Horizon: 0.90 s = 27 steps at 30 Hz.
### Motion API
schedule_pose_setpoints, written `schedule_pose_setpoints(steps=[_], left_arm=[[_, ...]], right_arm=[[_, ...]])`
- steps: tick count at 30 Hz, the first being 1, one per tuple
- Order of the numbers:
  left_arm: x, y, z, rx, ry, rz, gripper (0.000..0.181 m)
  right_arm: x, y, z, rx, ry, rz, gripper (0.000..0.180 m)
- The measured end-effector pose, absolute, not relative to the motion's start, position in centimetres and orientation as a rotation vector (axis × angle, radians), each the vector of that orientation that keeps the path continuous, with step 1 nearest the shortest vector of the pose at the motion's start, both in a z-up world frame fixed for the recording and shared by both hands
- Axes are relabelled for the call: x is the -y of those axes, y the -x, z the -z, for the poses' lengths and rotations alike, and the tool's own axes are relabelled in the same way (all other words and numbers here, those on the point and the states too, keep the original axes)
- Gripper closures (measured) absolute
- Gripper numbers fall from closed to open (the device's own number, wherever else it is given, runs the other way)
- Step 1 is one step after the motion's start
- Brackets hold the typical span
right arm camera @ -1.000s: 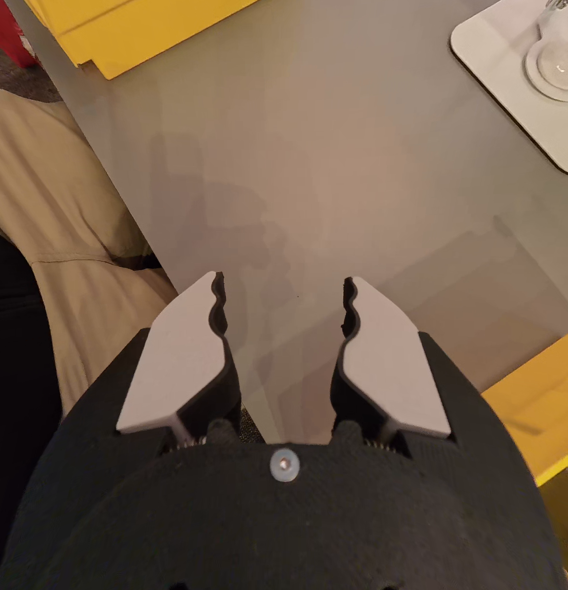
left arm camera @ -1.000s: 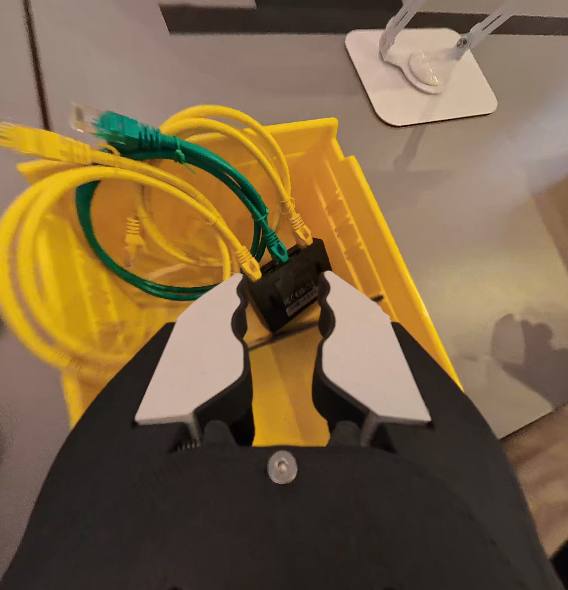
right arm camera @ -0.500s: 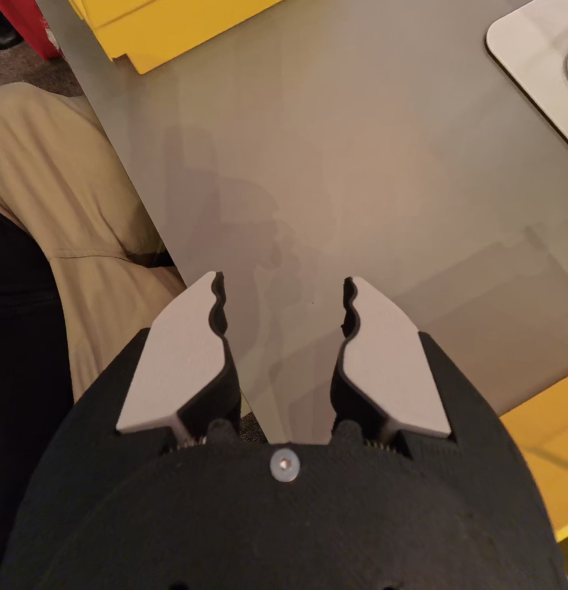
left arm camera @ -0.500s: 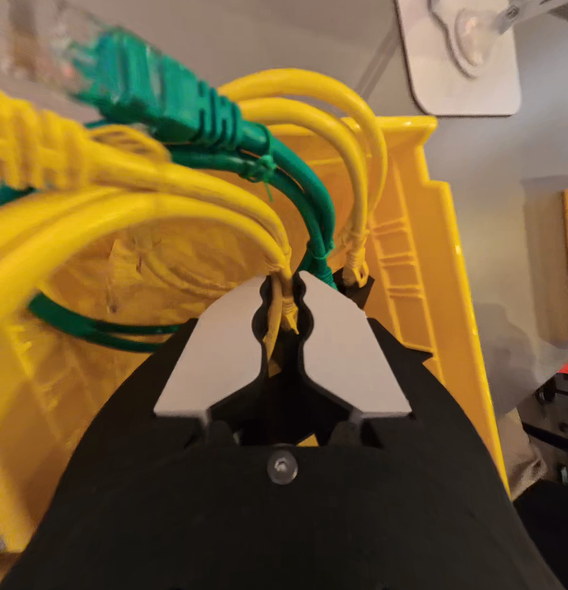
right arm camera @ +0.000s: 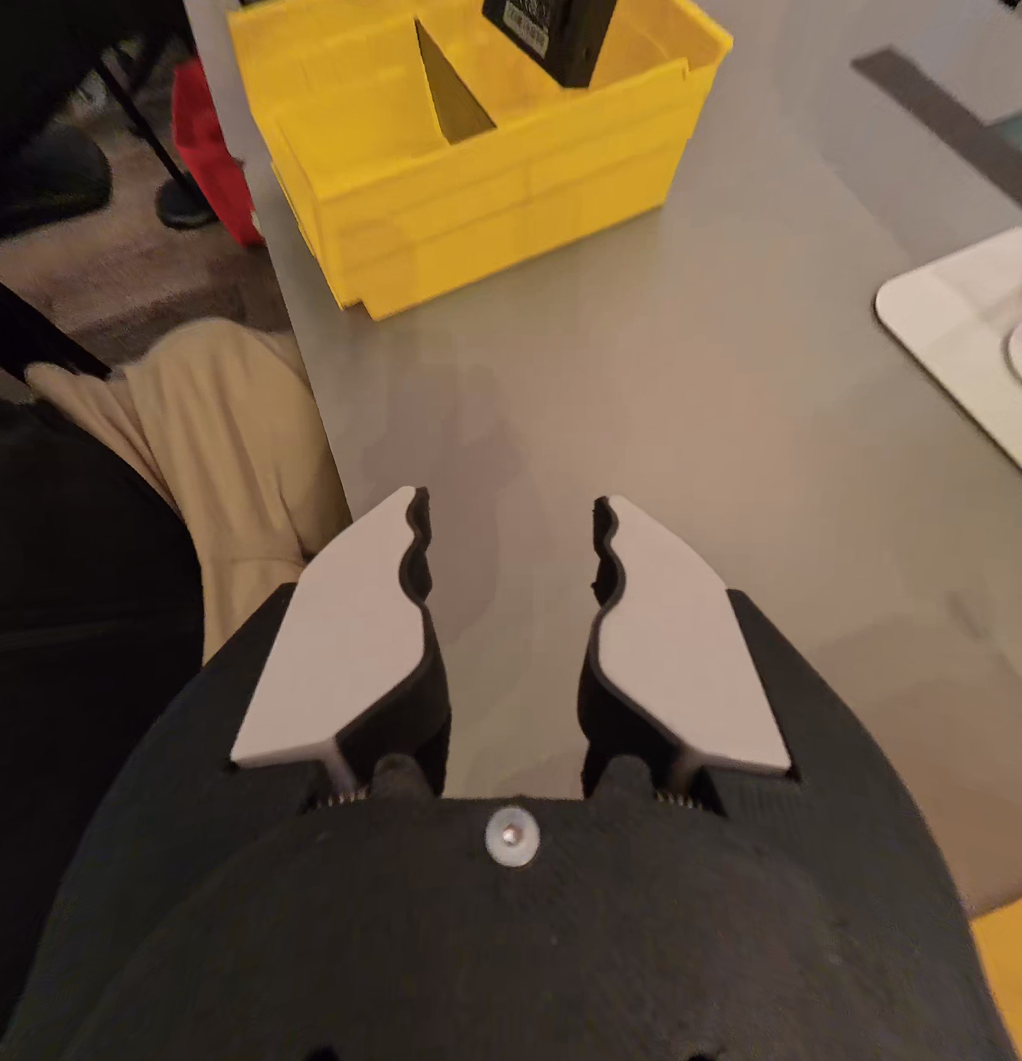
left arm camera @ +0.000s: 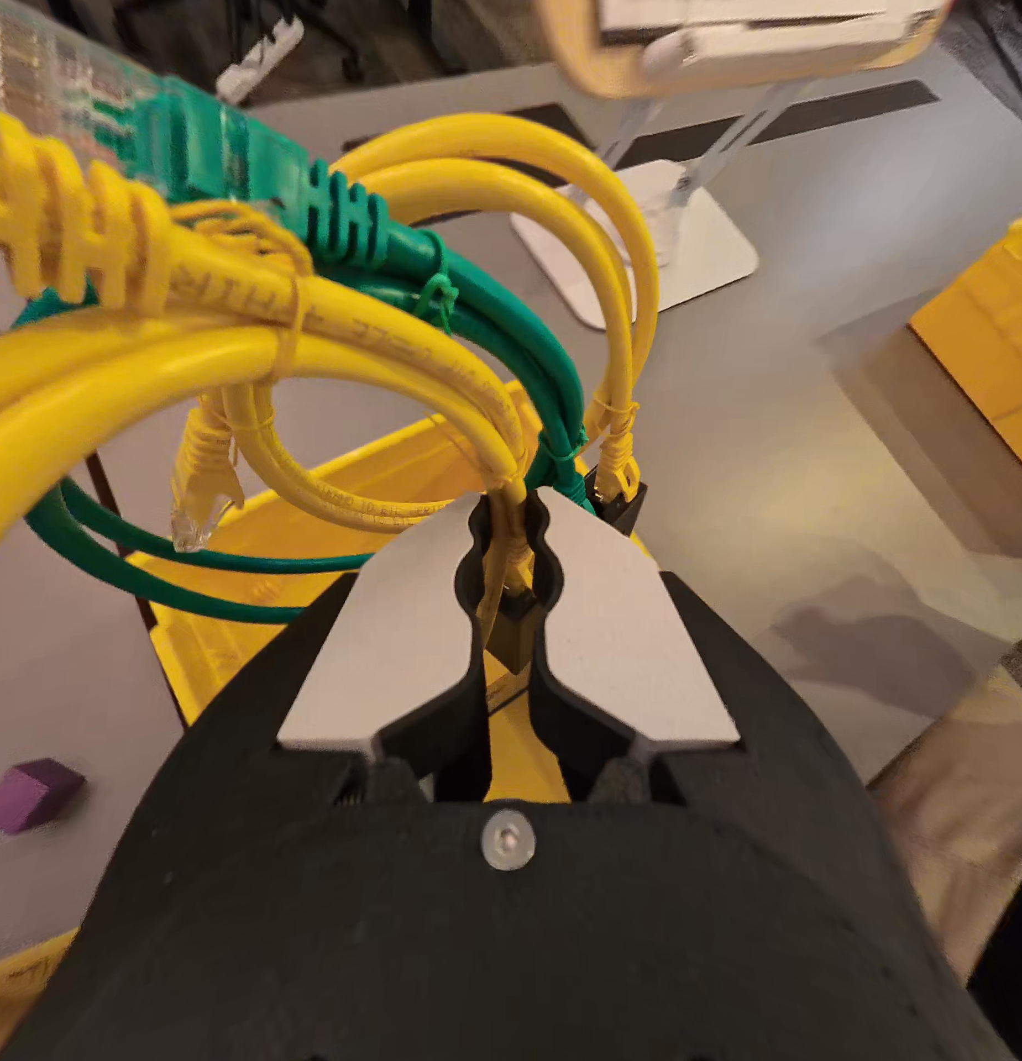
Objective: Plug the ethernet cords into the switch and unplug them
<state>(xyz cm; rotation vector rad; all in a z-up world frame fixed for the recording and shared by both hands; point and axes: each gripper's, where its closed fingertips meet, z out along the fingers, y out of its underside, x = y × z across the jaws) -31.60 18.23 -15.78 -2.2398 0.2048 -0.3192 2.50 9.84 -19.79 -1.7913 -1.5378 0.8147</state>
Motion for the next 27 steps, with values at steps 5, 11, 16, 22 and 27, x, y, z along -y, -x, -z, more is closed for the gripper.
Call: schedule_pose_setpoints(steps=[5, 11, 16, 22, 27], left_arm=[[-16.5, 24.4, 11.4, -0.447, 2.168, 0.35, 0.169], [-14.6, 13.7, 11.6, -0.776, 2.153, 0.408, 0.169], [-13.7, 7.0, 12.4, -0.97, 2.138, 0.47, 0.169], [-14.5, 3.8, 13.1, -1.108, 2.133, 0.403, 0.165], [-15.4, 2.7, 10.1, -1.124, 1.941, 0.304, 0.116]], right_arm=[[-9.6, 0.7, 15.5, 1.5, 1.652, -0.966, 0.139], [-10.9, 4.6, 13.0, 1.41, 1.625, -1.057, 0.114], [-11.6, 5.7, 13.0, 1.303, 1.641, -1.261, 0.122], [-12.6, 4.9, 14.0, 1.237, 1.641, -1.334, 0.164], [-14.5, 3.7, 13.7, 1.044, 1.662, -1.501, 0.165]])
